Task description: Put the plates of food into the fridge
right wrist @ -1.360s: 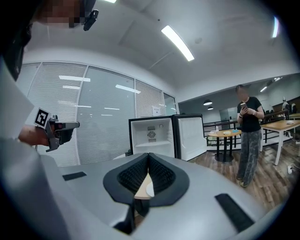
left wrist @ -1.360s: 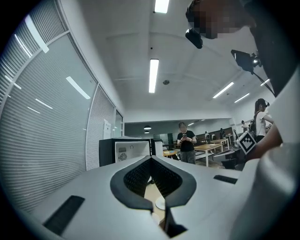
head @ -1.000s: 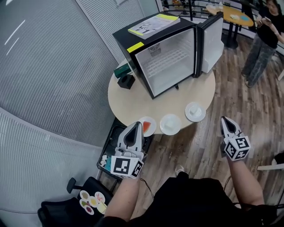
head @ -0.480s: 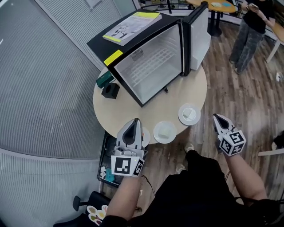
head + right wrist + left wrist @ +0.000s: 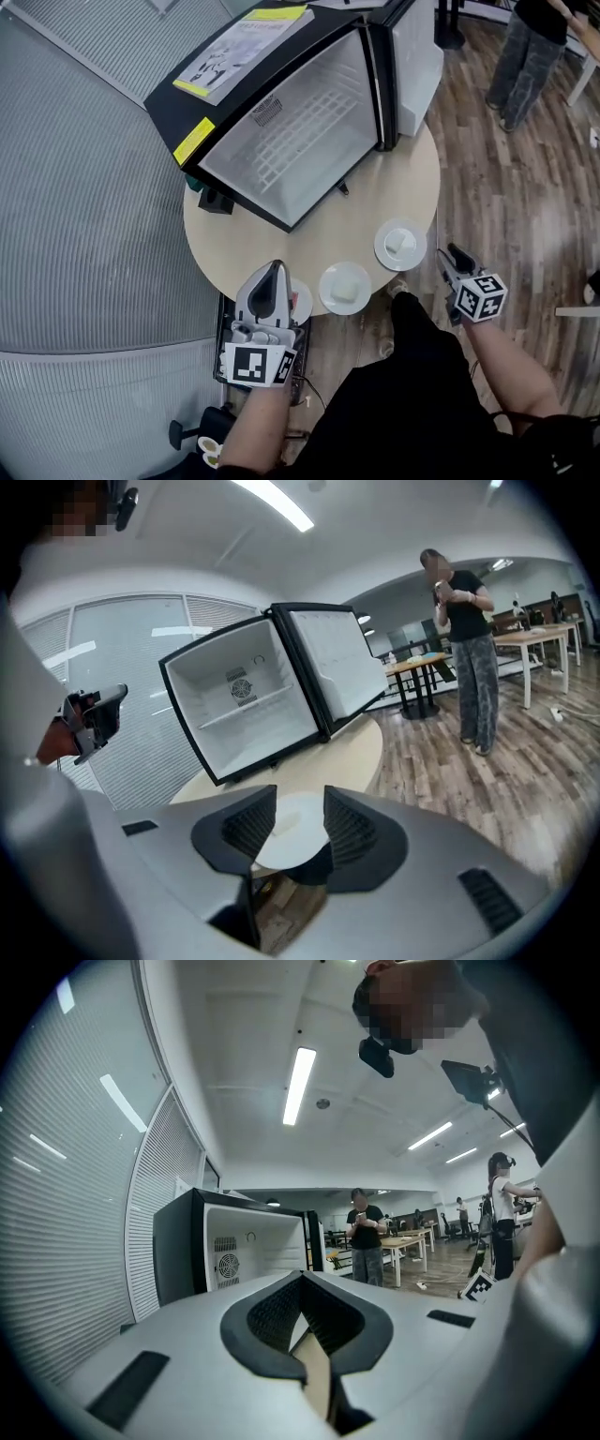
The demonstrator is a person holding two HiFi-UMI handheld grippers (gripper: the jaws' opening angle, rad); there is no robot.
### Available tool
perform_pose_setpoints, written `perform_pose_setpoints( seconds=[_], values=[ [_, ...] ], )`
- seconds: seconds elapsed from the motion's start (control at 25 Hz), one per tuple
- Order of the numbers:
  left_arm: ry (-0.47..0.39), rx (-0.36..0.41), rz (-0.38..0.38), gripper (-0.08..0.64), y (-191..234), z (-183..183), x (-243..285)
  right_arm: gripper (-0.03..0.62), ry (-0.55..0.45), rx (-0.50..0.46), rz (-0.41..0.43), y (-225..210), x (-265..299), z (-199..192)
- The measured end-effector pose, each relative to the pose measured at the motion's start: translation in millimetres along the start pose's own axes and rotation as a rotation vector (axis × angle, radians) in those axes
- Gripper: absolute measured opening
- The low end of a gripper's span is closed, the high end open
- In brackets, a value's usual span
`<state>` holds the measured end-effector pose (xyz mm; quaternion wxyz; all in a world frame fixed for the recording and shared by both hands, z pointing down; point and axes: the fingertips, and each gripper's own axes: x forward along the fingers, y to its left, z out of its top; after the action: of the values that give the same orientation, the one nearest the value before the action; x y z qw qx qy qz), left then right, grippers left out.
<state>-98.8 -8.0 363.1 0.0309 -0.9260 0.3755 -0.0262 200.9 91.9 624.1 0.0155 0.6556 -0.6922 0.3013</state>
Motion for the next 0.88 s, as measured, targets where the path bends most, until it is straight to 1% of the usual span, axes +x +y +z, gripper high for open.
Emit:
perform_pose_setpoints(
  seconds=[0.08, 0.2, 0.24, 0.32, 0.36, 0.44, 0.64, 0.88],
  values=[
    [0.026, 0.0, 0.0, 0.002, 2.9, -8.6, 12.1, 0.157, 0.034, 0.034, 0.006, -7.7, 15.3, -15.1],
    [0.059, -0.001, -0.002, 0.002, 5.8, -17.7, 31.7, 0.175, 0.072, 0.108, -0.001, -20.1, 38.1, -35.0],
    [0.067, 0.007, -0.005, 0.002, 6.2, -18.8, 37.0, 0.183, 0.08, 0.13, -0.004, -23.6, 45.6, -41.3],
    [0.078, 0.037, -0.014, 0.002, 7.3, -19.6, 46.8, 0.232, 0.097, 0.157, -0.013, -29.4, 59.7, -54.0],
    [0.082, 0.05, -0.018, 0.002, 7.9, -19.8, 52.0, 0.245, 0.106, 0.165, -0.019, -32.8, 66.0, -59.5],
    [0.086, 0.061, -0.02, 0.002, 9.9, -20.6, 61.9, 0.247, 0.12, 0.184, -0.029, -39.7, 75.9, -66.3],
    [0.106, 0.045, -0.006, 0.002, 19.4, -26.0, 79.2, 0.245, 0.181, 0.269, -0.016, -44.9, 94.6, -80.9],
    [0.125, 0.021, 0.029, 0.002, 31.9, -32.8, 91.8, 0.245, 0.263, 0.355, 0.038, -43.0, 110.5, -94.8]
  ],
)
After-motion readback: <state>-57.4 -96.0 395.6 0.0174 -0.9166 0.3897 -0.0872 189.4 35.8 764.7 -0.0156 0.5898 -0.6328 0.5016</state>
